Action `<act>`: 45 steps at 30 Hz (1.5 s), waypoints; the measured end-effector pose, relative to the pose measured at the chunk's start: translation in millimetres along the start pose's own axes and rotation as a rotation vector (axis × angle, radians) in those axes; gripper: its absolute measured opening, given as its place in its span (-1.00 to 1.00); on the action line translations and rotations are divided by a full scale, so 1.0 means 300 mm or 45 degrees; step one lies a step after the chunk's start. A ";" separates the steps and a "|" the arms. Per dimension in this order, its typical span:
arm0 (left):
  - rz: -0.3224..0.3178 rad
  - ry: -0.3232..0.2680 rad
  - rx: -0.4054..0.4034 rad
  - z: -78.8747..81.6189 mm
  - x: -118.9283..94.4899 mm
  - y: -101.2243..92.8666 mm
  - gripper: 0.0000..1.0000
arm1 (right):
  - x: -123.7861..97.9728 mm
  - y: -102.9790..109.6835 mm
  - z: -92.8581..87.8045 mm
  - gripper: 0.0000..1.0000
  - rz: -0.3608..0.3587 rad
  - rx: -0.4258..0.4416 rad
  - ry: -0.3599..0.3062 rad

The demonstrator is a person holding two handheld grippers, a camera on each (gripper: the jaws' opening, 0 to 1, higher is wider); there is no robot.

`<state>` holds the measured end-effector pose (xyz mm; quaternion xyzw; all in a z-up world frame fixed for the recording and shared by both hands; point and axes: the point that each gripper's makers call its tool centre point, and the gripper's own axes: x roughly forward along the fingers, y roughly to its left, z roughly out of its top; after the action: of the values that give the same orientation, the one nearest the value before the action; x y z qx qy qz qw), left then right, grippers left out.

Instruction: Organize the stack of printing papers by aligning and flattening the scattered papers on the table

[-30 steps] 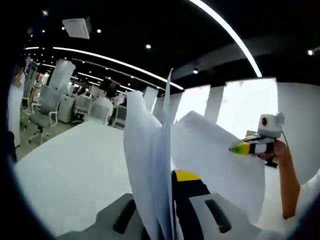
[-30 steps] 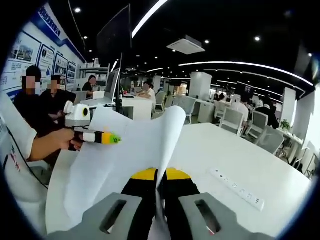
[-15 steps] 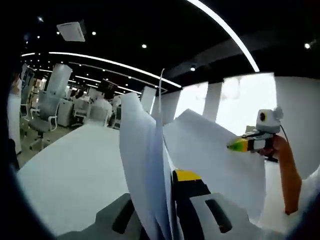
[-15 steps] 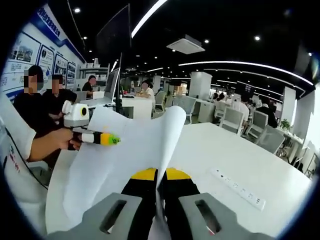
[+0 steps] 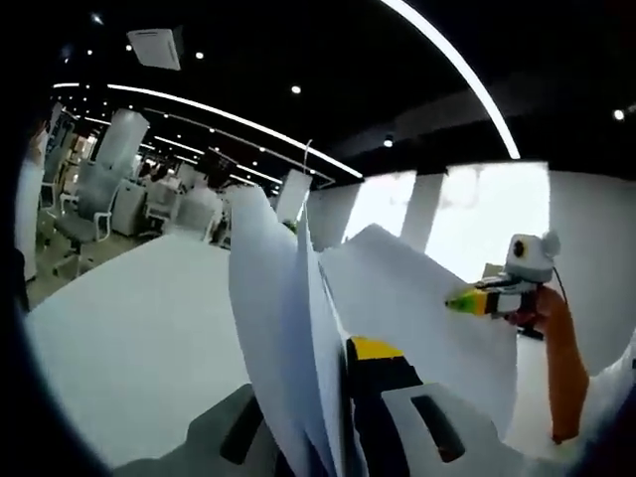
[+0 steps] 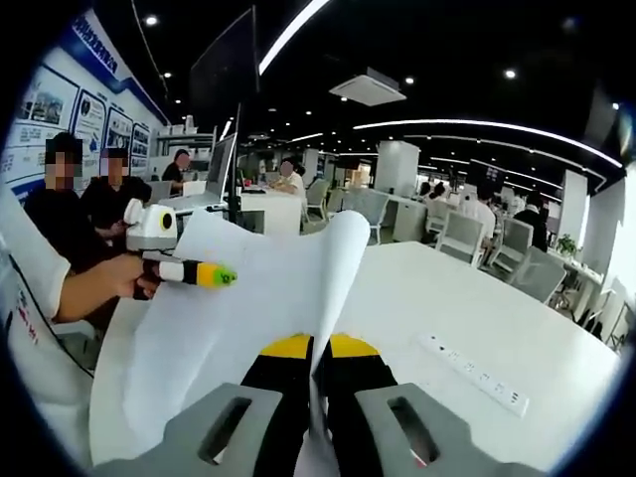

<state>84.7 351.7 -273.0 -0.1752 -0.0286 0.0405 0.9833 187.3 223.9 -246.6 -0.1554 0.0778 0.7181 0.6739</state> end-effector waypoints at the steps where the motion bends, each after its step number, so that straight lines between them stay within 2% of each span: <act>1: 0.000 -0.002 -0.015 0.001 -0.001 0.002 -0.81 | 0.002 0.000 -0.001 -1.00 0.000 0.001 0.000; 12: -0.028 -0.048 -0.080 0.019 -0.016 0.003 -0.79 | 0.012 -0.003 -0.020 -1.00 -0.029 0.005 0.027; 22: -0.018 -0.073 -0.114 0.022 -0.017 0.022 -0.78 | 0.058 0.054 0.001 -1.00 -0.004 -0.022 0.023; 26: -0.020 -0.098 -0.128 0.030 -0.020 0.026 -0.78 | 0.053 0.076 -0.002 -1.00 -0.019 0.010 -0.002; 28: -0.022 -0.103 -0.132 0.034 -0.019 0.030 -0.78 | 0.047 0.085 -0.022 -1.00 -0.033 0.024 -0.001; 30: -0.026 -0.107 -0.128 0.036 -0.016 0.031 -0.78 | 0.040 0.097 -0.044 -1.00 -0.037 0.084 -0.036; 34: -0.036 -0.102 -0.127 0.032 -0.008 0.032 -0.78 | 0.034 0.073 -0.092 -1.00 -0.074 0.128 -0.041; 38: -0.035 -0.092 -0.120 0.023 -0.005 0.031 -0.78 | 0.041 0.063 -0.089 -1.00 -0.090 0.192 -0.111; 45: -0.021 -0.099 -0.114 0.030 -0.009 0.032 -0.78 | 0.060 0.084 -0.085 -1.00 -0.078 0.226 -0.157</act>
<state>80.9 363.6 -268.1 -0.2170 -0.0699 0.0378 0.9729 164.6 230.5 -279.0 -0.0529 0.0945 0.6957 0.7101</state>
